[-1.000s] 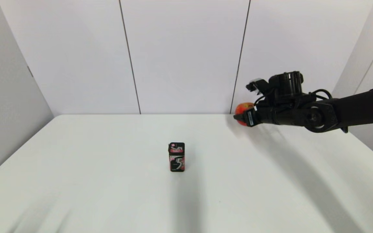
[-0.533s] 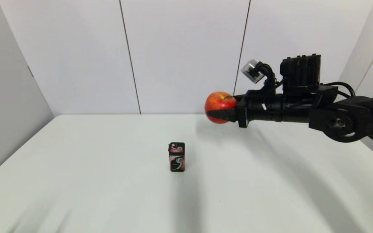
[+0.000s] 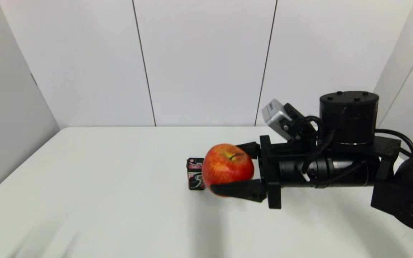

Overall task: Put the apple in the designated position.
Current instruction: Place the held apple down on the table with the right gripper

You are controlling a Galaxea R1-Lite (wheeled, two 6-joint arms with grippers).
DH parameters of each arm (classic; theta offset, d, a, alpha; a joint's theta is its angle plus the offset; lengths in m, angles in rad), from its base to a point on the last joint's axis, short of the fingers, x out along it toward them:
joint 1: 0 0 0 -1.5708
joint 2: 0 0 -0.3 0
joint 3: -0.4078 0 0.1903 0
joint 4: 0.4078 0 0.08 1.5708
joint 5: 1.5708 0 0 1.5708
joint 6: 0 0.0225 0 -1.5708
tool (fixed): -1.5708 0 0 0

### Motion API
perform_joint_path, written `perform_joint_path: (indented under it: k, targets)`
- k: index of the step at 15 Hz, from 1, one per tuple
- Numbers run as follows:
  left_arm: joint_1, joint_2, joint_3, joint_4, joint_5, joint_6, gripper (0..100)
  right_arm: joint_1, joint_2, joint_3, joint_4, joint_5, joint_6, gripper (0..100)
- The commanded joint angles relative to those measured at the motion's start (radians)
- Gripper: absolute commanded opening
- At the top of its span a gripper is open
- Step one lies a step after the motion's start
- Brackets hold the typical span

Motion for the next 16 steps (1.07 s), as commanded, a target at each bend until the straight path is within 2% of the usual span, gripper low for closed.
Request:
perform_joint_path:
  k: [1, 2, 4, 16]
  targets:
    - [0.0, 0.001, 0.0, 0.0, 0.0, 0.0, 100, 0.085, 0.088, 0.075, -0.122, -0.105, -0.002, 0]
    - [0.0, 0.001, 0.0, 0.0, 0.001, 0.0, 100, 0.102, 0.127, 0.088, -0.171, -0.166, -0.001, 0]
    - [0.0, 0.001, 0.0, 0.0, 0.0, 0.0, 100, 0.122, 0.205, 0.075, -0.203, -0.227, 0.001, 0]
    - [0.0, 0.001, 0.0, 0.0, 0.0, 0.0, 100, 0.12, 0.285, 0.047, -0.211, -0.234, 0.005, 0]
